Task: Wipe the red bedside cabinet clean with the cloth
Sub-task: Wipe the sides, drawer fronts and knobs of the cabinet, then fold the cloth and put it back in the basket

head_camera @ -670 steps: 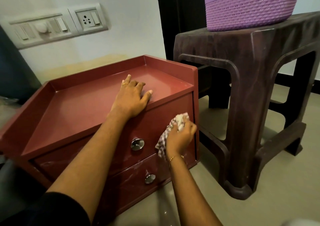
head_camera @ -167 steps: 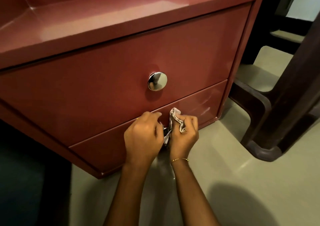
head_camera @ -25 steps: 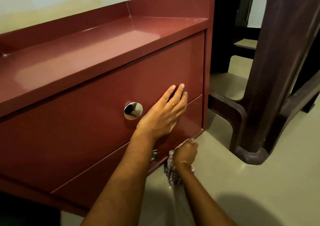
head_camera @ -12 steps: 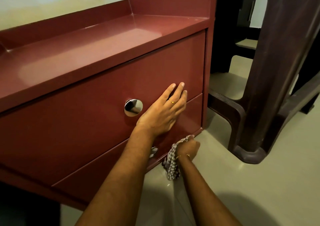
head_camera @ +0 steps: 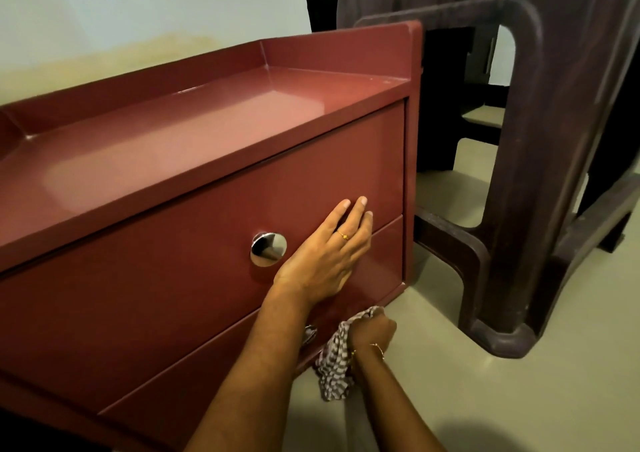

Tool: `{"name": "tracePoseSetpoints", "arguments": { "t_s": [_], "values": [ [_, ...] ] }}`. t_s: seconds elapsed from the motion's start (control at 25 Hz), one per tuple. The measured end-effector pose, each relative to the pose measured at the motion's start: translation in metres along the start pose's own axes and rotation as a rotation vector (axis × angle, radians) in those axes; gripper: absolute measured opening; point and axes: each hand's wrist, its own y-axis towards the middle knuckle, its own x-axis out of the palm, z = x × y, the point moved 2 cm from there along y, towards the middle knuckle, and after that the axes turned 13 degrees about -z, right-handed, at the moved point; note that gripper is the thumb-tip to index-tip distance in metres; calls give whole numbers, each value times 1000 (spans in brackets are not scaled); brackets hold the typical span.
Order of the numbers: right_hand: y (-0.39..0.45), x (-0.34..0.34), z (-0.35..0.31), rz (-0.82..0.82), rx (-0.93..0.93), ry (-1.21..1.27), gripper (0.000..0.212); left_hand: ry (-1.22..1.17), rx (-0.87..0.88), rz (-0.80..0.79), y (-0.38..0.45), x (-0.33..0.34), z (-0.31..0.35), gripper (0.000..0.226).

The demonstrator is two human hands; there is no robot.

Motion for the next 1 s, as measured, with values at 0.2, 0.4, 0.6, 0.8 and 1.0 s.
{"name": "tracePoseSetpoints", "arguments": {
  "t_s": [0.2, 0.4, 0.6, 0.8, 1.0],
  "values": [
    [-14, -33, -16, 26, 53, 199, 25, -116, -14, -85, 1, 5, 0, 56],
    [-20, -102, -117, 187, -143, 549, 27, -851, -113, -10, -6, -23, 1, 55],
    [-75, -151, -272, -288, -497, 674, 36, -1410, -699, 301, 37, -86, -59, 58],
    [-103, -116, -404, -731, -696, 268, 74, -1680, -1248, 464, 70, -70, -217, 13],
    [-30, -63, -442, -570, -653, 42, 39, -2363, -1149, 50, 88, 30, -247, 24]
  ]
}}
